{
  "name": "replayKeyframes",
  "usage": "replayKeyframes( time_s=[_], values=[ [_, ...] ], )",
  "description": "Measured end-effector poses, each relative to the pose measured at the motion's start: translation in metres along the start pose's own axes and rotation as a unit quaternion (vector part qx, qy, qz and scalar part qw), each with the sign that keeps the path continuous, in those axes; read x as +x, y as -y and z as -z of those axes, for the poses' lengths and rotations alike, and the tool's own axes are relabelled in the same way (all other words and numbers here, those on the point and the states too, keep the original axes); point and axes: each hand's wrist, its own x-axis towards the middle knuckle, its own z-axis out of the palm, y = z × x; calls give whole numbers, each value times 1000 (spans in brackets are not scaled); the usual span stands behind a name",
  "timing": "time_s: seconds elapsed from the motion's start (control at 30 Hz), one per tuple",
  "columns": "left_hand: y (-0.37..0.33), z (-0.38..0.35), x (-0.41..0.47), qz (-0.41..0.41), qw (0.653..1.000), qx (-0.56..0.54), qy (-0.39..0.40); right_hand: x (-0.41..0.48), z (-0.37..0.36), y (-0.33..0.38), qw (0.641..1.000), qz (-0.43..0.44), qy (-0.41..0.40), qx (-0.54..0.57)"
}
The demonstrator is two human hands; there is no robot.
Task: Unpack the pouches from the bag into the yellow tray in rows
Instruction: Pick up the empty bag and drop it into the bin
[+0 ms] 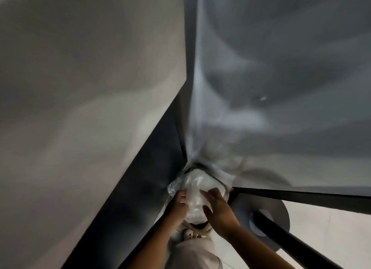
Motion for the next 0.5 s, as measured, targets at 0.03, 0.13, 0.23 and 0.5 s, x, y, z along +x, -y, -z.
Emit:
replayKeyframes(
  time_s=[0.03, 0.13, 0.23, 0.5],
  values=[
    [12, 0, 8, 0, 1000, 18, 3, 1, -3, -1, 1000, 12, 17, -20],
    [63, -7, 49, 5, 995, 86, 42, 5, -12, 4, 993, 39, 73, -83],
    [26, 2, 1, 17, 998, 63, 19, 8, -22, 6, 987, 23, 113, -116],
    [18, 11, -13, 23, 994, 0, -105, 22, -31, 11, 984, -84, 156, -11]
  ],
)
